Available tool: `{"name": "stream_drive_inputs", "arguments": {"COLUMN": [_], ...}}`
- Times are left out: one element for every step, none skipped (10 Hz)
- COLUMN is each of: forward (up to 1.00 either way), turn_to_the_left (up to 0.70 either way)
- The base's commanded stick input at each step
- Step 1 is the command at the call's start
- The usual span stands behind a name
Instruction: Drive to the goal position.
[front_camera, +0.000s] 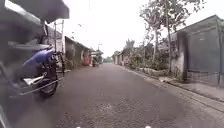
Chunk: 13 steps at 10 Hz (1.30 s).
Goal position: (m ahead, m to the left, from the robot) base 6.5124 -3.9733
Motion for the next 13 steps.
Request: {"name": "stream_drive_inputs", "arguments": {"forward": [0.7,0.7,0.7,0.7,0.7,0.7,0.7,0.7,0.7,0.7,0.7,0.7,0.7], "turn_to_the_left": [0.0,0.0,0.05,0.29,0.35,0.35,0.21,0.0,0.0,0.0,0.0,0.0,0.0]}}
